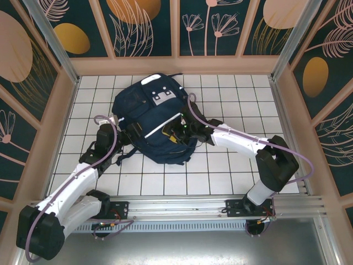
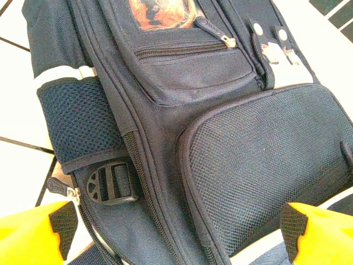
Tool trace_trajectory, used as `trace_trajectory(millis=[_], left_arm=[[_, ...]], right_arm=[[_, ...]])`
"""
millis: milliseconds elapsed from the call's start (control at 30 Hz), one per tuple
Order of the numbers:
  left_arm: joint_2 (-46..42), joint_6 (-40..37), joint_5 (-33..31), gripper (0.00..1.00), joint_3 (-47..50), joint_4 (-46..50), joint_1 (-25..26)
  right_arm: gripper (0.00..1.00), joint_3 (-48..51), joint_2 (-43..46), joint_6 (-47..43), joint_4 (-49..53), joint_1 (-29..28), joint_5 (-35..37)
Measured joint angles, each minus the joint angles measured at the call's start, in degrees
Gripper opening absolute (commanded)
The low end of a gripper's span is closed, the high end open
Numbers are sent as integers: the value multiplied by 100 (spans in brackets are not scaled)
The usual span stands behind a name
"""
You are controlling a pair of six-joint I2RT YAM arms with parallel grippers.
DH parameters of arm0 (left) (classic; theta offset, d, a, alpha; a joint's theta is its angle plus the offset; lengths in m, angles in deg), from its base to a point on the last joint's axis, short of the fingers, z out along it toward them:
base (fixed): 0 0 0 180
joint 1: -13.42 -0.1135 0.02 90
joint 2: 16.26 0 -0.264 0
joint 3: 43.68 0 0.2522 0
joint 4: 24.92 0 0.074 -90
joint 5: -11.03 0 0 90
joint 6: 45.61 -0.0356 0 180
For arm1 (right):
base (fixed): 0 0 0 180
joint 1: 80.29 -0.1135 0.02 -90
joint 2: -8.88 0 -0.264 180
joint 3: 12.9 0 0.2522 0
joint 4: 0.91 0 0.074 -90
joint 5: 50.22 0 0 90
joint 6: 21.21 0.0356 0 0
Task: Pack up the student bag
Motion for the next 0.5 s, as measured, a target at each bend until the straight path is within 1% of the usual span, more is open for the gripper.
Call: trace_trajectory(millis=[333, 500], left_arm=[[0, -2, 4, 96, -4, 31, 0], [-37, -17, 4, 96, -4, 31, 0]], right_arm=[[54, 2, -348, 118, -85, -24, 166], [60, 15, -299, 127, -70, -153, 527]])
